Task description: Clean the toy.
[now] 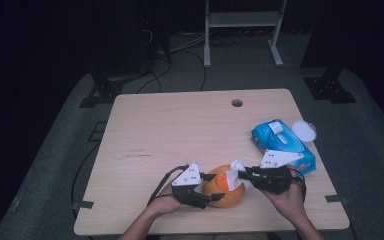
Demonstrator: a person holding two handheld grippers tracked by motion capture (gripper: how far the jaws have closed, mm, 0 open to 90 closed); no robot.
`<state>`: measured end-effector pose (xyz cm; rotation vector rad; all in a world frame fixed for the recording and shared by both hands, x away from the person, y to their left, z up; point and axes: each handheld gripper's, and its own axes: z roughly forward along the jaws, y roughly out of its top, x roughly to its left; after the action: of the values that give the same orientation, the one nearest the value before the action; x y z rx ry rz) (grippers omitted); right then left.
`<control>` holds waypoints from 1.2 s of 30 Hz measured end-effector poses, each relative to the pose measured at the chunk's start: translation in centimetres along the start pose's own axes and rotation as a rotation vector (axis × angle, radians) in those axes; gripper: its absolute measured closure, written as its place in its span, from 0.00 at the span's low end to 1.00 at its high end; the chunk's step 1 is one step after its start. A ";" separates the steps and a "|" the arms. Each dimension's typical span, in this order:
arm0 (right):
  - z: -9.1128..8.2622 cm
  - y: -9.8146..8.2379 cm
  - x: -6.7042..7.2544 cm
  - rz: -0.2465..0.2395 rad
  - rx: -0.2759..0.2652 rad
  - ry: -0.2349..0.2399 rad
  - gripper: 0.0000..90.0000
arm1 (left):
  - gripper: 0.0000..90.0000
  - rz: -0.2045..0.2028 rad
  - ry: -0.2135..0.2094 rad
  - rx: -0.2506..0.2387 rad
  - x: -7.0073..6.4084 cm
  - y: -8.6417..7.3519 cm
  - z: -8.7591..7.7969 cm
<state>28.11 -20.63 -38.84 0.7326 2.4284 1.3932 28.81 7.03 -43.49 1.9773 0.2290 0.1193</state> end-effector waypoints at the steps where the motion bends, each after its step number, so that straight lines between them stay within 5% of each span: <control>1: 0.0 -0.2 -0.2 0.014 -0.004 0.013 0.91 | 0.39 -0.005 -0.003 -0.004 0.1 0.1 0.0; 5: 0.1 -0.2 -0.1 0.006 -0.005 0.025 0.91 | 0.23 -0.045 0.021 -0.027 0.4 0.2 0.2; 9: -0.1 0.1 0.2 0.005 -0.028 0.066 0.91 | 0.38 -0.020 0.022 -0.024 0.0 0.2 0.3; 13: 0.1 1.2 2.3 -0.081 -0.052 0.146 0.91 | 0.41 0.014 0.014 -0.004 -0.7 0.2 0.9; 15: 0.6 1.7 3.4 -0.126 -0.025 0.122 0.91 | 0.43 0.006 0.015 -0.003 -0.9 0.1 0.8; 23: 0.0 0.1 0.0 0.001 0.014 0.005 0.91 | 0.42 0.004 0.015 -0.009 -0.6 0.0 0.6; 25: -0.2 -0.3 -0.5 0.034 0.009 0.010 0.91 | 0.33 -0.013 0.018 -0.020 -0.4 0.2 0.7; 29: 0.3 0.2 0.6 0.010 -0.005 0.028 0.91 | 0.12 -0.026 0.052 -0.003 -0.7 0.5 1.4; 31: 0.7 0.5 1.5 -0.016 -0.021 0.077 0.91 | 0.18 -0.004 0.052 0.009 -0.6 0.6 1.1; 33: 0.9 0.8 2.0 -0.048 -0.012 0.064 0.91 | 0.28 -0.002 0.047 0.014 -0.4 0.5 0.6; 36: 0.8 0.7 1.3 -0.010 -0.022 0.059 0.91 | 0.34 -0.022 0.044 0.012 0.1 0.3 0.2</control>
<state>27.60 -19.10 -38.64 0.6822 2.4533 1.4549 28.99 6.71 -43.28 1.9852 0.2807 0.1479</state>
